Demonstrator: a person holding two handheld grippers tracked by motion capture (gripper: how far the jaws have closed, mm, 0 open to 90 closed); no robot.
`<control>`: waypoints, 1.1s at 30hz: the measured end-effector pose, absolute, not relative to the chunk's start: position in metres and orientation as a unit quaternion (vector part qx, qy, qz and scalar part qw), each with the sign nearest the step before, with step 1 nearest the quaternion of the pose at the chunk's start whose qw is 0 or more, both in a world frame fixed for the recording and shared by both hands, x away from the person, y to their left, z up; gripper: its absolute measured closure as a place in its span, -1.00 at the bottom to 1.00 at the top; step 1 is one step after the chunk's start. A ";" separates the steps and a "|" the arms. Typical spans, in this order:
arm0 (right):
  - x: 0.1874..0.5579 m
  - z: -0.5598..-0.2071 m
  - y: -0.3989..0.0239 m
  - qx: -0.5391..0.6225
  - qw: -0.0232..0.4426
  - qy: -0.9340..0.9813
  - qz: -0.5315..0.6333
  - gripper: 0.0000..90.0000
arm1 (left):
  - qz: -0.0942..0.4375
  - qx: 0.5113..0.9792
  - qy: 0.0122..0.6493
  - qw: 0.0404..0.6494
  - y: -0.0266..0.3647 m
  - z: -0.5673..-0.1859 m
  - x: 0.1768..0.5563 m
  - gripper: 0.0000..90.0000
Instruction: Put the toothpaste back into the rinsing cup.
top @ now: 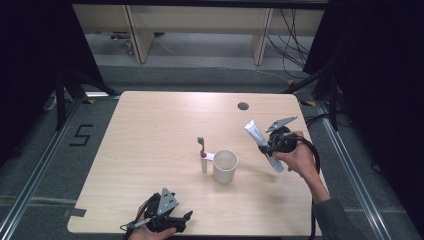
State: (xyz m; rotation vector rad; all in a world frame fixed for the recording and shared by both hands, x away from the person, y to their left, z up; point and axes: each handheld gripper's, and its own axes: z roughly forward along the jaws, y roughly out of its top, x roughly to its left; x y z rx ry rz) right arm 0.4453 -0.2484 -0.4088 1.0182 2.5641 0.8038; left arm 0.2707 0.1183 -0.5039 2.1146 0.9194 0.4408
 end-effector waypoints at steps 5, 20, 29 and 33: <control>0.443 -0.402 -0.244 0.362 0.132 0.869 0.310 0.69 | 0.173 0.837 0.354 0.379 0.120 -0.503 0.271 -0.58; 0.439 -0.377 -0.232 0.335 0.140 0.838 0.407 0.69 | 0.174 0.830 0.363 0.387 0.119 -0.504 0.271 -0.58; 0.435 -0.371 -0.226 0.325 0.144 0.818 0.453 0.69 | 0.176 0.831 0.361 0.385 0.120 -0.503 0.272 -0.58; 0.434 -0.368 -0.222 0.320 0.149 0.810 0.469 0.69 | 0.178 0.829 0.362 0.387 0.120 -0.502 0.272 -0.58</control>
